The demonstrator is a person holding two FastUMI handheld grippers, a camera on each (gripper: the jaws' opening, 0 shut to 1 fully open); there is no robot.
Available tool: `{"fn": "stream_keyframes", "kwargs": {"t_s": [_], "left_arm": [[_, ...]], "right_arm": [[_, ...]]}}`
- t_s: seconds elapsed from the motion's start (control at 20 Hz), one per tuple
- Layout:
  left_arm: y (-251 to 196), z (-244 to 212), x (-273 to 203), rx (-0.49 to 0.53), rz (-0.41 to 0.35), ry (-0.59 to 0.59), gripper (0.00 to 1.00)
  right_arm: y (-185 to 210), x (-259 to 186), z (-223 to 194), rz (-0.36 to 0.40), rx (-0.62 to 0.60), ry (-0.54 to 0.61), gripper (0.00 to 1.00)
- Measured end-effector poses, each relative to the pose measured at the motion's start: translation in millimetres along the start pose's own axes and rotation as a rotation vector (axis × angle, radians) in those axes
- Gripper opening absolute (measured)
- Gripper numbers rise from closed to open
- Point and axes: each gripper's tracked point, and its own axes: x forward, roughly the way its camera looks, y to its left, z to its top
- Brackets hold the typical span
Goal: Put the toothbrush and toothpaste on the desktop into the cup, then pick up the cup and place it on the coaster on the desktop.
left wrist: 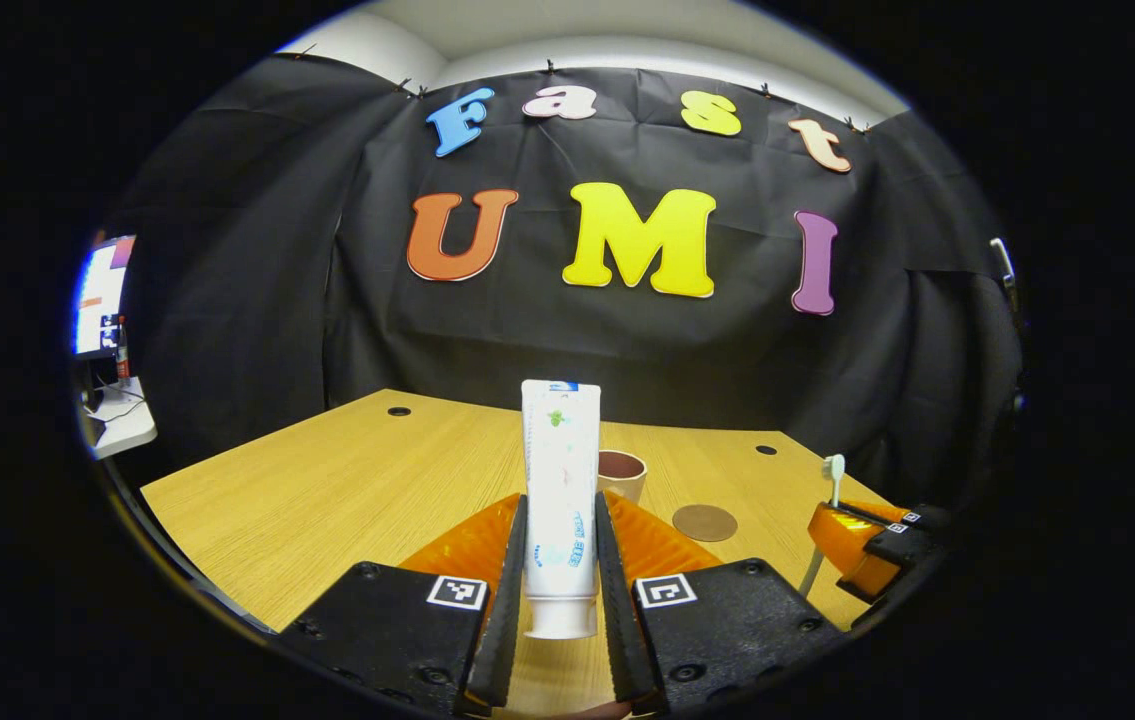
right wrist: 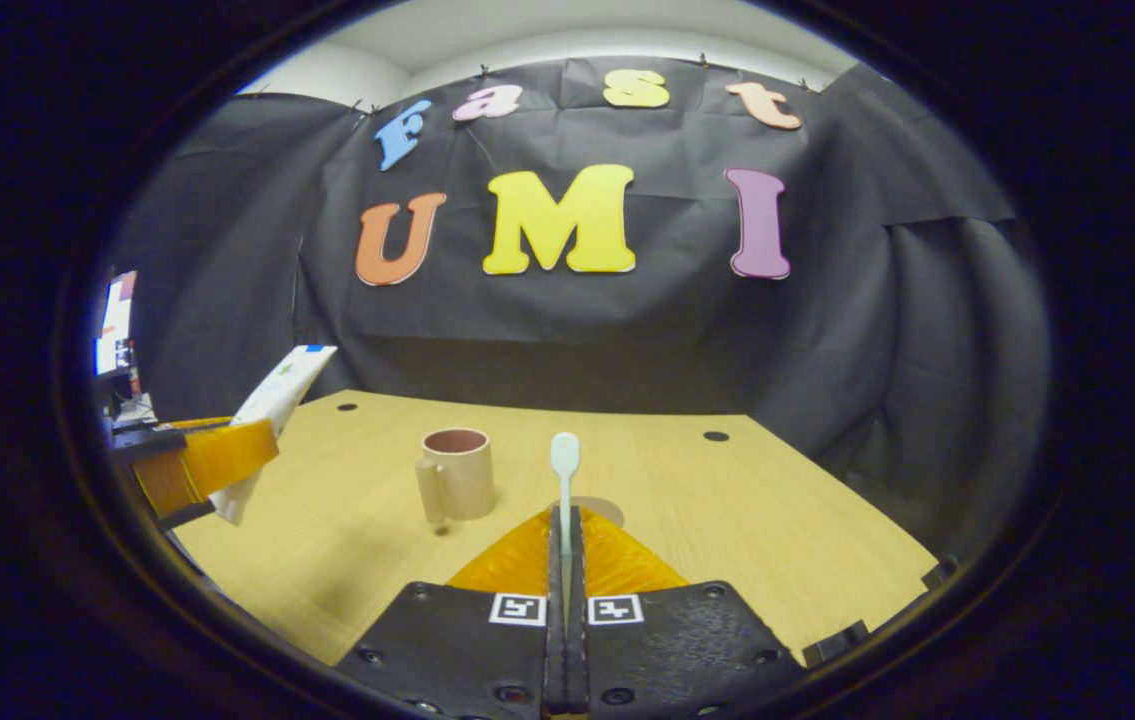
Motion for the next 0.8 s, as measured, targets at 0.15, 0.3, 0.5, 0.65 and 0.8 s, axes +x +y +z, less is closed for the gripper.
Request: {"fn": "stream_keyframes", "kwargs": {"t_s": [0.15,0.3,0.5,0.65,0.8], "left_arm": [[-5,0,2,-0.010,-0.026,-0.005,0.40],[-6,1,4,-0.005,-0.043,0.000,0.40],[0,9,25,0.009,-0.021,-0.030,0.40],[-6,21,57,0.011,-0.038,-0.033,0.40],[-14,40,89,0.044,-0.055,-0.042,0.40]], "right_arm": [[2,-4,8,0.002,0.010,-0.030,0.01],[-6,-5,11,-0.019,0.022,-0.038,0.01],[-23,1,15,-0.053,0.092,-0.050,0.00],[-29,2,19,-0.060,0.085,-0.056,0.00],[-34,-2,22,-0.073,0.077,-0.072,0.00]]}}
